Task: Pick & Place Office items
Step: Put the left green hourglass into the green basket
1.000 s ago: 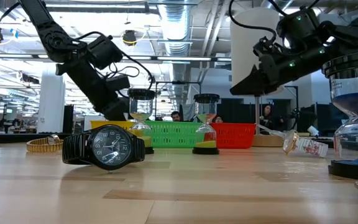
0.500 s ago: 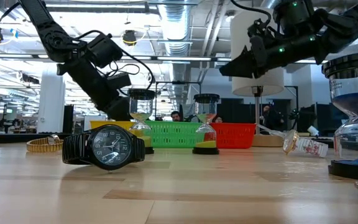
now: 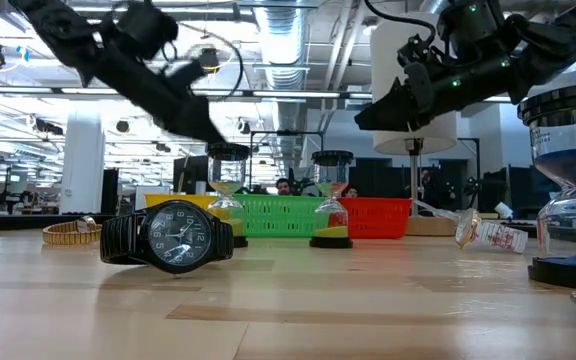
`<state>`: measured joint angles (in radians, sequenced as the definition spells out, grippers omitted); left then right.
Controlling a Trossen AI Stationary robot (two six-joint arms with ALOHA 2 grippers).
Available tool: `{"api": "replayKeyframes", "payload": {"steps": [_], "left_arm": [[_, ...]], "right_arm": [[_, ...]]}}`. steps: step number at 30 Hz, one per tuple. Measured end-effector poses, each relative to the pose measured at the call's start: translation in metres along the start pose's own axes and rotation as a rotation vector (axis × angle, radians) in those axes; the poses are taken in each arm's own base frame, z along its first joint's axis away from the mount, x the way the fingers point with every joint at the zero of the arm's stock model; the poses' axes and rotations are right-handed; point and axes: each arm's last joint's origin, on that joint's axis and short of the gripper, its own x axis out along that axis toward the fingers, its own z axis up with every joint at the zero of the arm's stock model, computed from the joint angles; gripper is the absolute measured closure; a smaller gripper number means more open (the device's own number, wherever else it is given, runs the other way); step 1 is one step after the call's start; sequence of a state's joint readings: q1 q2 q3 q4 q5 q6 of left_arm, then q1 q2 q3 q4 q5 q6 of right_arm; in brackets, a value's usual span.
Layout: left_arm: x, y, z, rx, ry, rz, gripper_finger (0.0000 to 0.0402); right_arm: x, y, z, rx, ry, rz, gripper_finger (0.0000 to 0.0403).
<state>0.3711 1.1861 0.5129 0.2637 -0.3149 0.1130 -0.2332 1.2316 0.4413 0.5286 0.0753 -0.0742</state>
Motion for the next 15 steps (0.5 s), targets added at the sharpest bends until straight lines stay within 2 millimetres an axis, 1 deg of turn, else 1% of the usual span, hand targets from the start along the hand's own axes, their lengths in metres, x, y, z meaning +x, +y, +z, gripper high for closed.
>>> {"api": "replayKeyframes", "payload": {"steps": [3,7,12,15], "left_arm": [[-0.014,-0.006,0.011,-0.026,-0.084,-0.106,0.0147],[-0.03,-0.016,0.022,-0.048,-0.169,-0.286,0.0147],[-0.041,-0.035,0.027,-0.011,-0.228,-0.513,0.0147],[-0.047,-0.046,0.028,0.006,-0.249,-0.577,0.0147]], "right_arm": [[0.0,0.001,0.0,0.023,0.001,0.004,0.0163],[0.0,0.003,0.0,0.03,0.0,0.011,0.0163],[0.0,0.004,0.0,0.028,0.0,0.018,0.0163],[0.0,0.004,0.0,0.028,0.0,0.017,0.0163]]}}
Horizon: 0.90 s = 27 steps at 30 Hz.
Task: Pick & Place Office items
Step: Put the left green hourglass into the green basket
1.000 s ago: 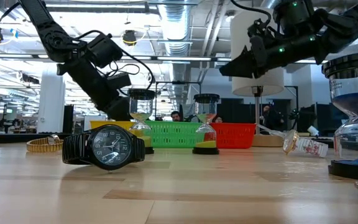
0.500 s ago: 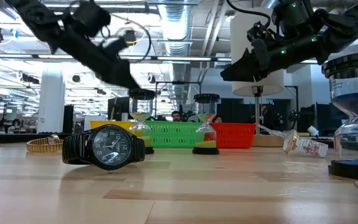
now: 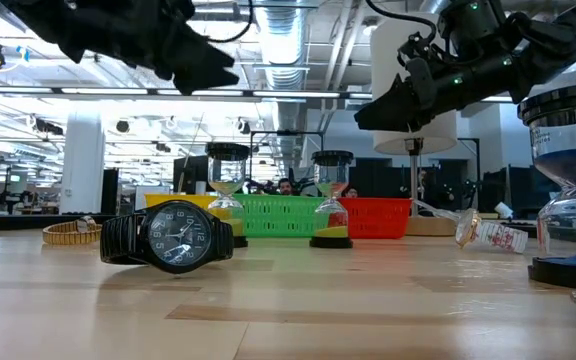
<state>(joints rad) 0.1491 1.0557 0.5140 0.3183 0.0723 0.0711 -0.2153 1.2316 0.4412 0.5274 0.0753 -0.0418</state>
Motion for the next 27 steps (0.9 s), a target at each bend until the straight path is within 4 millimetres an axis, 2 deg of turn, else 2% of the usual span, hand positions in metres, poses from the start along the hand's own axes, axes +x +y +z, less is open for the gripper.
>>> {"api": "replayKeyframes", "payload": {"steps": [6,16,27], "left_arm": [[0.002,-0.014,0.005,0.015,-0.047,-0.057,0.0147],[0.017,-0.041,-0.005,0.037,-0.022,-0.17,0.0147],[0.04,-0.044,-0.028,0.039,0.05,-0.153,0.0147]], "right_arm": [[0.0,0.0,0.0,-0.002,0.0,0.0,0.0163],[0.0,0.0,0.0,-0.003,-0.003,-0.001,0.0163],[0.0,0.0,0.0,-0.016,-0.004,-0.001,0.0163]]}}
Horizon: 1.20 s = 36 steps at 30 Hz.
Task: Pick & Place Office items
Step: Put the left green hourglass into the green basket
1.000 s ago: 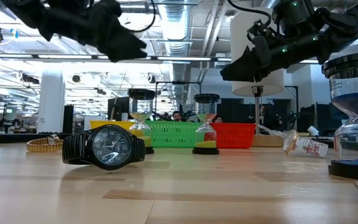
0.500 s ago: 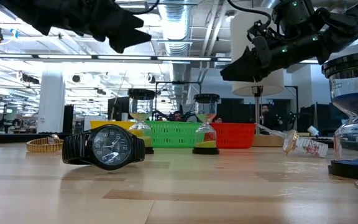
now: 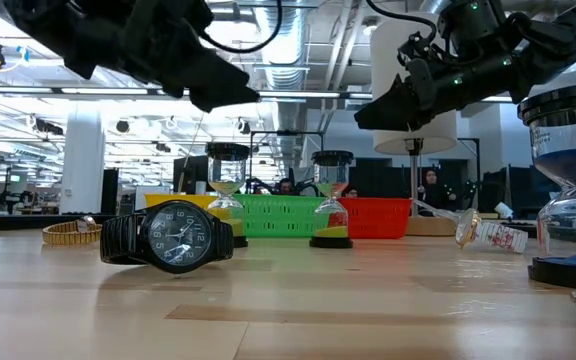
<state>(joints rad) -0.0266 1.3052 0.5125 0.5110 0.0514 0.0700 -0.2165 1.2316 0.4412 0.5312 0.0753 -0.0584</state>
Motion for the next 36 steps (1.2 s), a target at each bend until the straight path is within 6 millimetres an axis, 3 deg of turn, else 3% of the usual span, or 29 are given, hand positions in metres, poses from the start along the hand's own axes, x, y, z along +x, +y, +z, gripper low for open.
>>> {"api": "replayKeyframes", "payload": {"steps": [12,26,36], "left_arm": [[0.01,-0.001,-0.013,-0.098,0.062,-0.003,0.0147],[0.01,-0.006,-0.013,-0.128,0.061,-0.021,0.0147],[0.013,-0.022,-0.017,-0.106,0.092,-0.03,0.0147]], "right_arm": [[0.0,0.0,0.0,-0.003,0.0,0.0,0.0163],[0.0,0.0,0.0,-0.002,0.0,0.0,0.0163],[0.0,0.0,0.0,0.006,0.0,0.0,0.0163]]}}
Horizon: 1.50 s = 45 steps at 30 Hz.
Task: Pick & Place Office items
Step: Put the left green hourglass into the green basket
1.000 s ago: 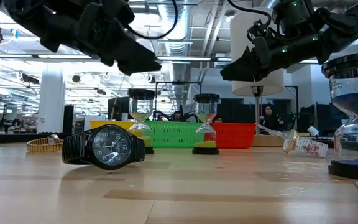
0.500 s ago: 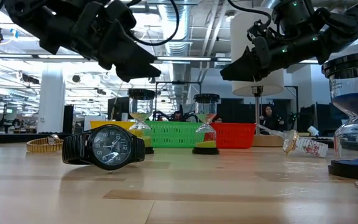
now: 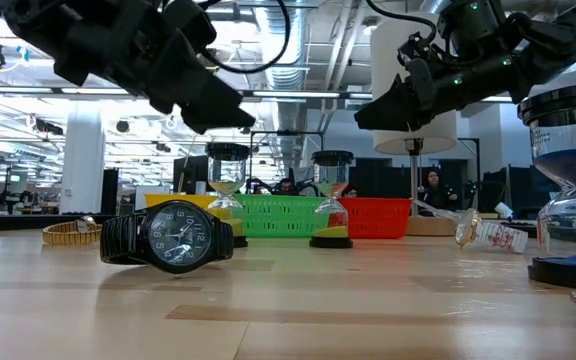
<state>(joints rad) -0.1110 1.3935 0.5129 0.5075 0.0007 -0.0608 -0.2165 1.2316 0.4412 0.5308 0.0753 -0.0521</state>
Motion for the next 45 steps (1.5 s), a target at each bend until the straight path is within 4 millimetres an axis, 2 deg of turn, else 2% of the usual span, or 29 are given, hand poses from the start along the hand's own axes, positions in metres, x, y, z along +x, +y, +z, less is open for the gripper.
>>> {"api": "replayKeyframes", "payload": {"steps": [8,15,23,29,45], "left_arm": [[0.004,0.005,-0.004,-0.006,0.014,0.117,0.0147],[0.003,0.004,-0.004,-0.157,0.0,0.114,0.0147],[0.003,-0.006,-0.006,-0.115,0.021,0.082,0.0147],[0.002,-0.003,-0.012,-0.101,0.05,0.164,0.0147],[0.001,-0.009,-0.017,-0.098,0.065,0.147,0.0147]], "right_arm": [[0.0,0.0,-0.003,-0.002,0.032,0.002,0.0163],[0.0,0.0,-0.003,-0.002,0.032,0.002,0.0163],[0.0,0.0,-0.003,-0.002,0.031,0.002,0.0163],[0.0,0.0,-0.003,-0.002,0.032,0.002,0.0163],[0.0,0.0,-0.004,-0.003,0.039,0.002,0.0163]]}}
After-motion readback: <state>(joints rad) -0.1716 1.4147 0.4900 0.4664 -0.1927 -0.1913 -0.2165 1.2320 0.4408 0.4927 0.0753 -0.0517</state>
